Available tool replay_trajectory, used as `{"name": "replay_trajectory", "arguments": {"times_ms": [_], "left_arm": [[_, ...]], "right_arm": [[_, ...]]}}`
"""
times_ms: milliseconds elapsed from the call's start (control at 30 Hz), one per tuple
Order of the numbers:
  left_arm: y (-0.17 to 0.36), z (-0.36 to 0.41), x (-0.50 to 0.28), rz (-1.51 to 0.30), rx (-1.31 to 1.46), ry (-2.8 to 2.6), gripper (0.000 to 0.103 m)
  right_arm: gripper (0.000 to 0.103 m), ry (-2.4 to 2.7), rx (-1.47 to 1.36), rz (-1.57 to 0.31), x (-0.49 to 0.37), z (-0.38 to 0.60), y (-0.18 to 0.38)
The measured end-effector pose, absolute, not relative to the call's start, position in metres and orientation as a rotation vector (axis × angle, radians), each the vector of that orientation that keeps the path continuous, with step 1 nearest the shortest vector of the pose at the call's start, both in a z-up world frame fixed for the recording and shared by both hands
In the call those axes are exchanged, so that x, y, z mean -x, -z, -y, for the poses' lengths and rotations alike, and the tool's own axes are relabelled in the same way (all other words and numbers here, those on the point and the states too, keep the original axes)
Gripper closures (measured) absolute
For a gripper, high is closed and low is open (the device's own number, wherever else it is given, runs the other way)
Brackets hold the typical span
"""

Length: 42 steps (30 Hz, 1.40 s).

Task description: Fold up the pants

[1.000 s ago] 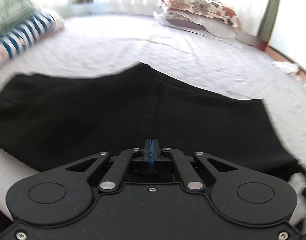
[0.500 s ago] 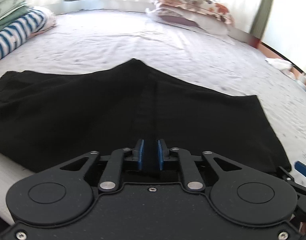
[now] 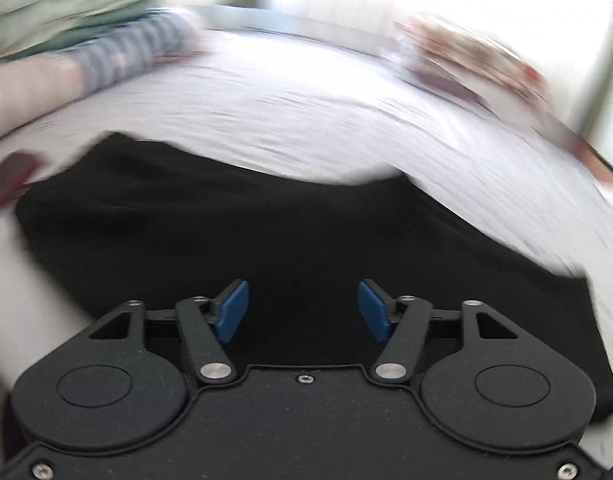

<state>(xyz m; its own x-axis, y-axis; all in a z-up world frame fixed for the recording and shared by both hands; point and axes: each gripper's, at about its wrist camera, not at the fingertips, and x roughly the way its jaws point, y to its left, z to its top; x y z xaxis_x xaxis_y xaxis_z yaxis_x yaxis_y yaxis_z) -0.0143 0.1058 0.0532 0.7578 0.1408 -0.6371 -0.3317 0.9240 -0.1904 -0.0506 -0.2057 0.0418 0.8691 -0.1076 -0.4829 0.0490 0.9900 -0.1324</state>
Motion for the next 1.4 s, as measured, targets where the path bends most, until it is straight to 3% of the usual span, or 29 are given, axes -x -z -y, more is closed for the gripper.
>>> {"name": "replay_trajectory", "arguments": {"times_ms": [333, 667, 733, 800, 867, 1133, 1200, 1233, 1267, 1400], "left_arm": [[-0.034, -0.246, 0.039, -0.564, 0.564, -0.703, 0.027], [-0.009, -0.275, 0.032, -0.511, 0.627, -0.714, 0.013], [-0.008, -0.276, 0.029, -0.498, 0.625, -0.717, 0.018], [-0.006, -0.277, 0.027, -0.478, 0.634, -0.716, 0.038], [-0.005, -0.28, 0.027, -0.449, 0.68, -0.712, 0.044], [0.003, -0.292, 0.028, -0.365, 0.81, -0.678, 0.042], [0.0, -0.289, 0.028, -0.373, 0.806, -0.7, 0.078], [0.0, -0.289, 0.029, -0.374, 0.825, -0.677, 0.085], [-0.002, -0.286, 0.032, -0.356, 0.83, -0.668, 0.089], [-0.025, -0.258, 0.032, -0.3, 0.679, -0.632, 0.091]], "right_arm": [[0.024, -0.042, 0.186, -0.517, 0.03, 0.141, -0.03], [0.024, -0.052, 0.181, -0.537, 0.029, 0.128, -0.024], [0.024, -0.049, 0.182, -0.54, 0.028, 0.127, -0.023], [0.024, -0.05, 0.188, -0.542, 0.028, 0.127, -0.022], [0.024, -0.05, 0.191, -0.539, 0.028, 0.125, -0.021], [0.024, -0.033, 0.18, -0.543, 0.029, 0.128, -0.019], [0.024, -0.026, 0.176, -0.542, 0.028, 0.129, -0.02], [0.024, -0.023, 0.175, -0.54, 0.028, 0.13, -0.021], [0.024, -0.018, 0.175, -0.538, 0.028, 0.131, -0.021], [0.024, 0.023, 0.181, -0.547, 0.026, 0.136, -0.023]]}}
